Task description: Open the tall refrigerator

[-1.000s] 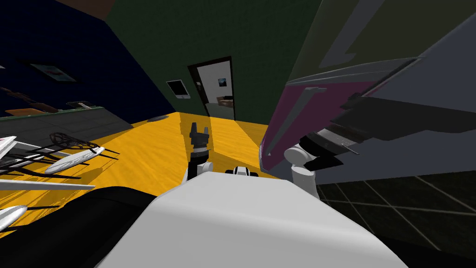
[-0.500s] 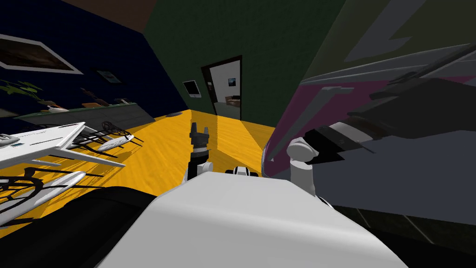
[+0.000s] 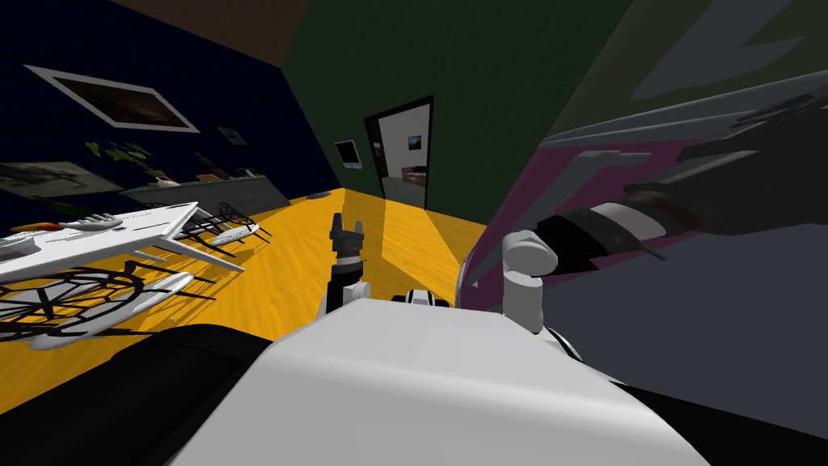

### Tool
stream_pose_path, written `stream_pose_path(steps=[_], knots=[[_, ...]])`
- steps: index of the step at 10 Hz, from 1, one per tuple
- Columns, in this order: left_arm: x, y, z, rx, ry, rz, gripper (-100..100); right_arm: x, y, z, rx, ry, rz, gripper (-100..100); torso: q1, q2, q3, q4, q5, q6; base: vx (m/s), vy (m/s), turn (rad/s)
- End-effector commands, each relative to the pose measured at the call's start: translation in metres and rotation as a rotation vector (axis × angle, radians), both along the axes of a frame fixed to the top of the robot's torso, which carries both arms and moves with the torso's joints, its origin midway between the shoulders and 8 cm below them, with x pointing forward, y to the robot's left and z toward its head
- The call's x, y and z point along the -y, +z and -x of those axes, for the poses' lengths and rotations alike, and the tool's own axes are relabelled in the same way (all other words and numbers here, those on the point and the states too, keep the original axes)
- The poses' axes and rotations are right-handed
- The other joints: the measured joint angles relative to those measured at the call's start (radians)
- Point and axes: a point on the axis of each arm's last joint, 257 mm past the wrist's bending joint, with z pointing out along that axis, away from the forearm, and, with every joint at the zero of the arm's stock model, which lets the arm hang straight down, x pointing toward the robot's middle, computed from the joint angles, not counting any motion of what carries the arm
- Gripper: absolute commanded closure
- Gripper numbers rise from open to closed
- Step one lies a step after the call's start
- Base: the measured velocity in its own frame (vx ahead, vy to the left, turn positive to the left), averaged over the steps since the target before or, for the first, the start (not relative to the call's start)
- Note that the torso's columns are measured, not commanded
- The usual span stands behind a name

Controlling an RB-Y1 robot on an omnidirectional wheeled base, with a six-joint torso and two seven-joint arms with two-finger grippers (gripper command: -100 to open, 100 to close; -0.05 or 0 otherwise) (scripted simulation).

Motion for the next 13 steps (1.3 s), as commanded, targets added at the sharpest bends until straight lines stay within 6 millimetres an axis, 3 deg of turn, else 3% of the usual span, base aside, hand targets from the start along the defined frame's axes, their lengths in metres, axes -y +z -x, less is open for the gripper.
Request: stream_pose_path(steps=[1,4,13], knots=[[0.000,0.000,0.000,0.000,0.000,0.000,0,0.014,-0.001,0.000,0.069,0.072,-0.085,-100,0.000,0.000,0.000,0.000,0.000,0.001,-0.003,-0.124,0.267],[0.000,0.000,0.000,0.000,0.000,0.000,0,0.025,-0.004,-0.009,0.101,0.150,-0.154,-100,0.001,0.002,0.001,0.001,0.001,0.000,-0.030,-0.102,0.206],[0.000,0.000,0.000,0.000,0.000,0.000,0,0.047,-0.009,-0.034,0.208,0.346,-0.353,-100,-0.033,-0.023,-0.026,-0.005,-0.006,0.000,-0.053,-0.051,0.159]])
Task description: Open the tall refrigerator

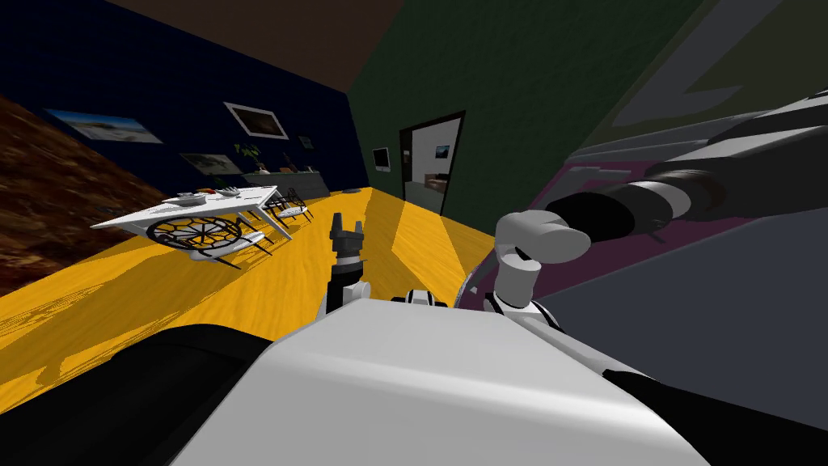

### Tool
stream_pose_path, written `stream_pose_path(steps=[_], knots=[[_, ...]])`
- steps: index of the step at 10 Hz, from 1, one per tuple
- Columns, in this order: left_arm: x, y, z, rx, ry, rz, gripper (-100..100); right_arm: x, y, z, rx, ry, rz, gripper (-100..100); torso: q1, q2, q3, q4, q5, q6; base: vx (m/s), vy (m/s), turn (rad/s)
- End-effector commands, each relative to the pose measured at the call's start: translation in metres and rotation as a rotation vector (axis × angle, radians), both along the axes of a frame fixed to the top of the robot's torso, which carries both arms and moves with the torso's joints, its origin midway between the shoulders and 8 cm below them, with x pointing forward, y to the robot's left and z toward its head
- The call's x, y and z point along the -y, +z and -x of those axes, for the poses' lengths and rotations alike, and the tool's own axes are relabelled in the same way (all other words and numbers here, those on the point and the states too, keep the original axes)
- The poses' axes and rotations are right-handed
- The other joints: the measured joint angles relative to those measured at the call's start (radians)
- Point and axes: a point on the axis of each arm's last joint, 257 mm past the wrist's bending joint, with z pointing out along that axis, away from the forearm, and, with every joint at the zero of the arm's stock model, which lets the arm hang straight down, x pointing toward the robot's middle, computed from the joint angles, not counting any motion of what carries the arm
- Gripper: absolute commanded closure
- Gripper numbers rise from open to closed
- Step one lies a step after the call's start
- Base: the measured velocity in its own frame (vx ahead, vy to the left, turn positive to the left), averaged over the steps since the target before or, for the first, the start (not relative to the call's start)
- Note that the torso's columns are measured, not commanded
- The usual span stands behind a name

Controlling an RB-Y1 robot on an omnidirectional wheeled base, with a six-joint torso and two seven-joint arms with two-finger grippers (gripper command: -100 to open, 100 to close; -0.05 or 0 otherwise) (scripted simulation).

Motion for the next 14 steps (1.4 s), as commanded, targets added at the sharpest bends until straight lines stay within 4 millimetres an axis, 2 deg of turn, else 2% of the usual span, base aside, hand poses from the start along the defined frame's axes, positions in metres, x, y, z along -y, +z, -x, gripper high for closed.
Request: stream_pose_path(steps=[1,5,8,10,14], knots=[[0.000,0.000,0.000,0.000,0.000,0.000,0,0.004,0.002,-0.013,0.018,0.067,-0.031,-100,-0.002,-0.001,-0.001,-0.002,0.000,-0.005,-0.073,-0.050,0.127],[0.000,0.000,0.000,0.000,0.000,0.000,0,0.008,-0.001,-0.029,0.052,0.153,-0.111,-100,-0.015,-0.009,-0.009,-0.002,-0.004,-0.001,-0.065,-0.046,0.116],[0.000,0.000,0.000,0.000,0.000,0.000,0,0.009,-0.004,-0.041,0.058,0.214,-0.153,-100,-0.020,-0.015,-0.013,-0.006,-0.006,-0.009,-0.093,-0.054,0.167],[0.000,0.000,0.000,0.000,0.000,0.000,0,0.008,-0.005,-0.048,0.069,0.250,-0.187,-100,-0.020,-0.017,-0.013,-0.005,-0.008,-0.003,-0.066,-0.029,0.071],[0.000,0.000,0.000,0.000,0.000,0.000,0,0.007,-0.008,-0.063,0.069,0.316,-0.227,-100,-0.021,-0.019,-0.014,-0.008,-0.010,-0.008,-0.066,-0.026,0.100]])
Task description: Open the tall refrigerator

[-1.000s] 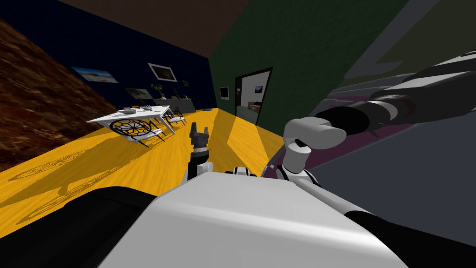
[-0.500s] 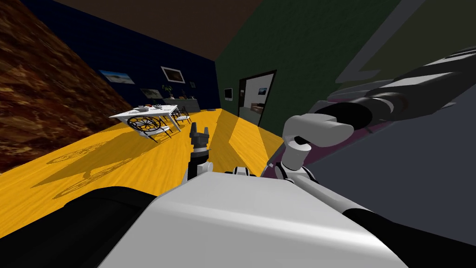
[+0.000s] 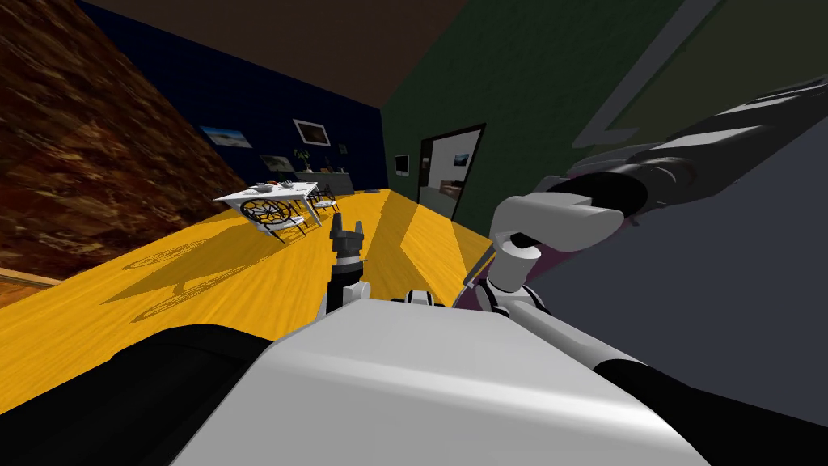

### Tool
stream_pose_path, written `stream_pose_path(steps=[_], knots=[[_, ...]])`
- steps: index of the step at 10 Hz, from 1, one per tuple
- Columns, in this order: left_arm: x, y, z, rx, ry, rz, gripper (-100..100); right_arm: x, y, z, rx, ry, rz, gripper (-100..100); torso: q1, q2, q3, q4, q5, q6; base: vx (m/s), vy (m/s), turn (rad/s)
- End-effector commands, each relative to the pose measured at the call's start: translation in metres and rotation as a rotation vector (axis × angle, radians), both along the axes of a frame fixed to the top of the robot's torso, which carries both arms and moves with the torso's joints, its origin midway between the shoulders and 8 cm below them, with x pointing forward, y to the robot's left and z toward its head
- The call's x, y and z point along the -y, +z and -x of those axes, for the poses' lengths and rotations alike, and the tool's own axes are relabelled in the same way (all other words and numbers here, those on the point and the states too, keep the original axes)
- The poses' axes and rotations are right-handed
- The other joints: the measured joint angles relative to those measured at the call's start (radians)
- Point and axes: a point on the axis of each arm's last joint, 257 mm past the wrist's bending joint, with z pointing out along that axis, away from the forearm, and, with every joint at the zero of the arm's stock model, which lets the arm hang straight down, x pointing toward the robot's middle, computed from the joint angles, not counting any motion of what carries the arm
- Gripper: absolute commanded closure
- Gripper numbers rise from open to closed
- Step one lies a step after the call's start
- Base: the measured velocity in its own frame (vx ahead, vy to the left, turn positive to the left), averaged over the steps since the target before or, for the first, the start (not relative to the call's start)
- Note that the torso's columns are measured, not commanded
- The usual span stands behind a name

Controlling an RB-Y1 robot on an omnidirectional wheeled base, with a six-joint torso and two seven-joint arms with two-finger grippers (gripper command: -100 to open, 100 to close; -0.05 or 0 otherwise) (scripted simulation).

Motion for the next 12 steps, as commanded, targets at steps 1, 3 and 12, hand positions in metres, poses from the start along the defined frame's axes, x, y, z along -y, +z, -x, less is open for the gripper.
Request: stream_pose_path(steps=[1,3,12], knots=[[0.000,0.000,0.000,0.000,0.000,0.000,0,-0.004,0.004,-0.017,0.017,0.077,-0.026,-100,0.001,-0.003,-0.001,-0.001,0.000,0.000,-0.086,-0.027,0.163],[0.000,0.000,0.000,0.000,0.000,0.000,0,-0.004,0.003,-0.021,0.014,0.093,-0.029,-100,0.002,-0.006,-0.002,-0.003,0.000,0.000,-0.066,-0.046,0.062],[0.000,0.000,0.000,0.000,0.000,0.000,0,-0.034,-0.021,-0.075,0.005,0.336,-0.207,-100,0.019,-0.004,0.006,-0.009,-0.003,0.005,-0.078,-0.030,0.118]])
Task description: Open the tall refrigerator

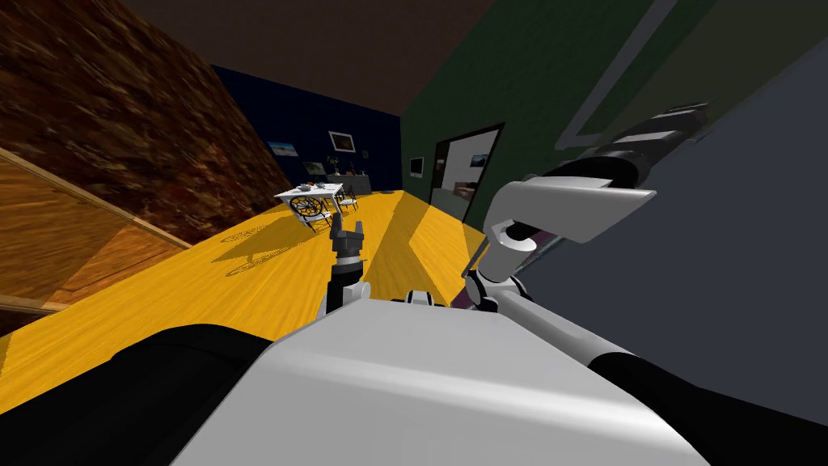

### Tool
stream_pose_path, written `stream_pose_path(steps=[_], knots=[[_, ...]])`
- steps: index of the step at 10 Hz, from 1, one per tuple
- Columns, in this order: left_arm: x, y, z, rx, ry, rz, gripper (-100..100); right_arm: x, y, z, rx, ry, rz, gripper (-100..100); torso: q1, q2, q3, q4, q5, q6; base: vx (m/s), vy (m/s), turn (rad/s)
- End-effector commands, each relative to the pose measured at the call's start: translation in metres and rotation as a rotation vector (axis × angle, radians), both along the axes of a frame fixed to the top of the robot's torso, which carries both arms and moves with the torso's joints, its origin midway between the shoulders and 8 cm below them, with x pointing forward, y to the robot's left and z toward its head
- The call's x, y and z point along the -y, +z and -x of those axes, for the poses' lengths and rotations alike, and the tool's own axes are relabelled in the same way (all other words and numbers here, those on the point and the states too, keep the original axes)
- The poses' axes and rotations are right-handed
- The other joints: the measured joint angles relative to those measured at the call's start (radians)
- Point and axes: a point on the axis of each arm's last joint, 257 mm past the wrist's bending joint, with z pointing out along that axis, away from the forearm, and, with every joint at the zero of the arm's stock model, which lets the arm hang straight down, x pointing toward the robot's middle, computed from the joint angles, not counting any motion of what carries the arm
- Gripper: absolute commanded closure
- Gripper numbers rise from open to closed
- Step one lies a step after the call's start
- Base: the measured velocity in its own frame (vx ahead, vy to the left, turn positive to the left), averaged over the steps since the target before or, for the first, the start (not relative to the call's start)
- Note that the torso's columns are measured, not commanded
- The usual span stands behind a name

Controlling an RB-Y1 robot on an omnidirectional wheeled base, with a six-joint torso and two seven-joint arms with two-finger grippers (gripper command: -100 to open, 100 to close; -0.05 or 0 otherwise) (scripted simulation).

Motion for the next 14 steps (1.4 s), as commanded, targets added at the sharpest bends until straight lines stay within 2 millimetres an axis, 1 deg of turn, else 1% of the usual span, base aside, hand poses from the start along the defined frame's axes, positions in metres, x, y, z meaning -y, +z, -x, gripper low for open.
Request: stream_pose_path(steps=[1,2,4,5,6,7,8,9,10,11,12,13,14], knots=[[0.000,0.000,0.000,0.000,0.000,0.000,0,-0.013,-0.018,-0.022,-0.030,0.077,-0.069,-100,-0.002,0.009,0.008,0.003,-0.002,0.005,-0.034,-0.015,0.116],[0.000,0.000,0.000,0.000,0.000,0.000,0,-0.019,-0.023,-0.028,-0.035,0.106,-0.092,-100,-0.002,0.021,0.018,0.006,-0.004,0.008,-0.035,-0.010,0.085],[0.000,0.000,0.000,0.000,0.000,0.000,0,-0.030,-0.033,-0.037,-0.046,0.151,-0.133,-100,0.007,0.037,0.029,0.014,0.001,0.010,-0.040,-0.014,0.029],[0.000,0.000,0.000,0.000,0.000,0.000,0,-0.032,-0.024,-0.034,-0.031,0.147,-0.110,-100,0.015,0.041,0.031,0.017,0.008,0.008,-0.016,-0.010,-0.004],[0.000,0.000,0.000,0.000,0.000,0.000,0,-0.034,-0.018,-0.035,-0.034,0.151,-0.107,-100,0.029,0.044,0.033,0.020,0.015,0.005,0.044,-0.043,-0.019],[0.000,0.000,0.000,0.000,0.000,0.000,0,-0.035,-0.014,-0.035,-0.035,0.152,-0.104,-100,0.037,0.044,0.033,0.021,0.019,0.004,0.072,-0.063,-0.014],[0.000,0.000,0.000,0.000,0.000,0.000,0,-0.034,-0.017,-0.035,-0.032,0.151,-0.106,-100,0.039,0.044,0.033,0.021,0.020,0.003,0.033,-0.030,0.000],[0.000,0.000,0.000,0.000,0.000,0.000,0,-0.032,-0.026,-0.035,-0.034,0.148,-0.114,100,0.040,0.047,0.034,0.022,0.020,0.003,-0.040,0.030,0.025],[0.000,0.000,0.000,0.000,0.000,0.000,0,-0.032,-0.023,-0.034,-0.037,0.148,-0.110,100,0.042,0.052,0.037,0.023,0.021,0.003,-0.026,0.022,0.003],[0.000,0.000,0.000,0.000,0.000,0.000,0,-0.026,-0.023,-0.031,-0.032,0.119,-0.112,100,0.039,0.050,0.036,0.024,0.020,0.003,0.120,0.045,-0.026],[0.000,0.000,0.000,0.000,0.000,0.000,0,-0.020,-0.021,-0.027,-0.030,0.090,-0.112,100,0.038,0.041,0.031,0.021,0.020,0.004,0.250,0.075,-0.038],[0.000,0.000,0.000,0.000,0.000,0.000,0,-0.020,-0.021,-0.027,-0.030,0.090,-0.112,100,0.039,0.035,0.026,0.018,0.020,0.003,0.199,0.075,-0.011],[0.000,0.000,0.000,0.000,0.000,0.000,0,-0.014,-0.020,-0.023,-0.028,0.060,-0.113,100,0.038,0.040,0.029,0.020,0.020,0.003,0.220,0.096,-0.017]])
